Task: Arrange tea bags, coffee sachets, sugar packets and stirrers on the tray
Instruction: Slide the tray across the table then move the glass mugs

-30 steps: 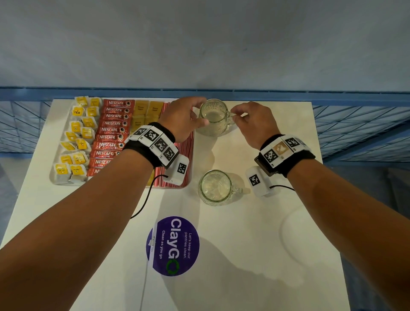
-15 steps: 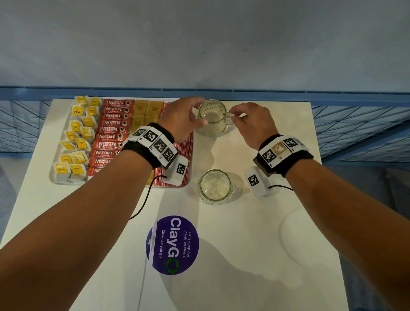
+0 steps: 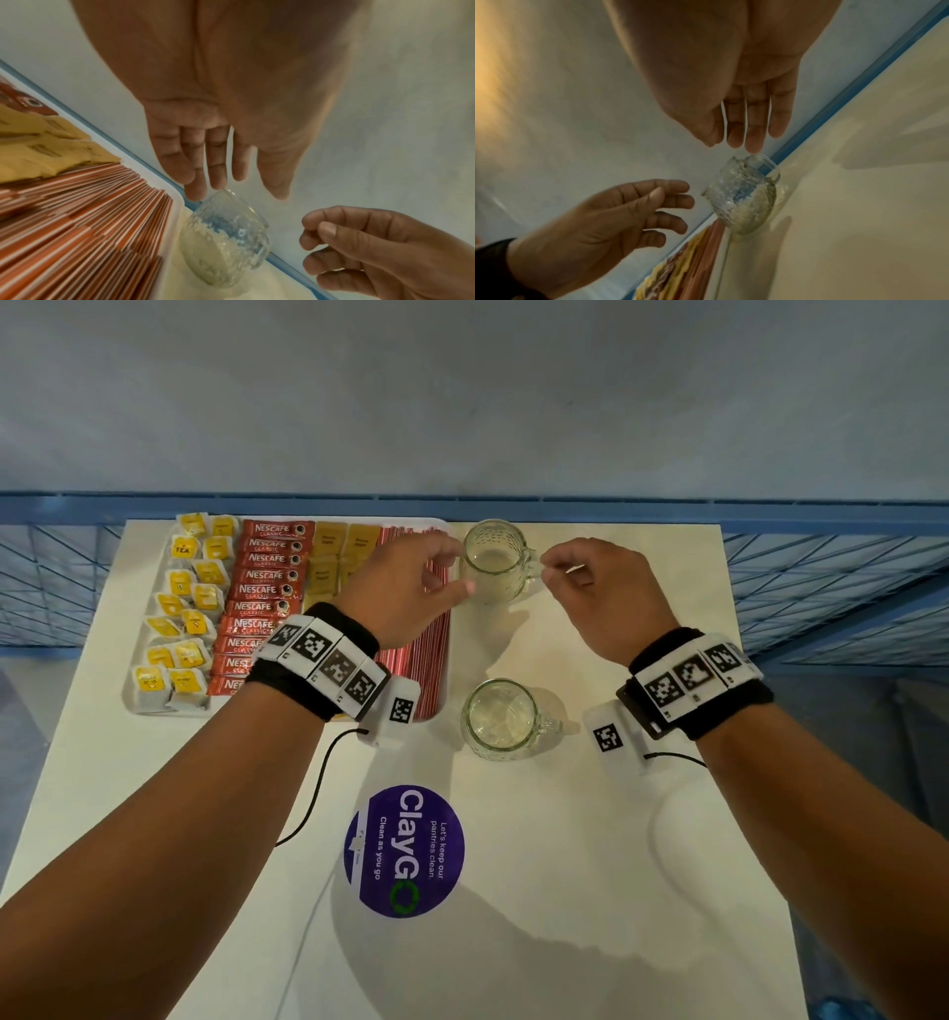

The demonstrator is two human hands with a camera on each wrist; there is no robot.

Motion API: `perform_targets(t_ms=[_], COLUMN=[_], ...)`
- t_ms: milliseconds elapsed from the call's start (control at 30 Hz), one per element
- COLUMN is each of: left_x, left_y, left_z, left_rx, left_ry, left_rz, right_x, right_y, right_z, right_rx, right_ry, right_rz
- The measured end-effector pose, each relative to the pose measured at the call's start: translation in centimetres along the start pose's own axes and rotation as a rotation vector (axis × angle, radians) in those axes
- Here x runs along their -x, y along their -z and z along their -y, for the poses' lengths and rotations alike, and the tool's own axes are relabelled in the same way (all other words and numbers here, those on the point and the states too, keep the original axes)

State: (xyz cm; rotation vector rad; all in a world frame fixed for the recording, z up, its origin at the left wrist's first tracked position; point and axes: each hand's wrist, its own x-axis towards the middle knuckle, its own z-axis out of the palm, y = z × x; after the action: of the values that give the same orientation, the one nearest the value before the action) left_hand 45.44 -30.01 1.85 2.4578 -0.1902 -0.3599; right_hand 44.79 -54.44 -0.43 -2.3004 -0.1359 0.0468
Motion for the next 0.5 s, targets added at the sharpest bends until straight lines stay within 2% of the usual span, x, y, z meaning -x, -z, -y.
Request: perform_targets(t_ms=[267, 500], left_x=[6.4, 10.0], left_y=[-1.6, -5.2], left_z=[-0.4, 0.9], left_rx=[0.140, 0.173], left_ry=[-0.029, -0.085], left_rz=[0.114, 0.147], right_x=[7.0, 12.3], right_y=[1.6, -0.8], right_z=[1.6, -0.6], right_rx=[-0.105, -0.086], right_ry=[0.032, 0.025], right_rz=[0.070, 0.159])
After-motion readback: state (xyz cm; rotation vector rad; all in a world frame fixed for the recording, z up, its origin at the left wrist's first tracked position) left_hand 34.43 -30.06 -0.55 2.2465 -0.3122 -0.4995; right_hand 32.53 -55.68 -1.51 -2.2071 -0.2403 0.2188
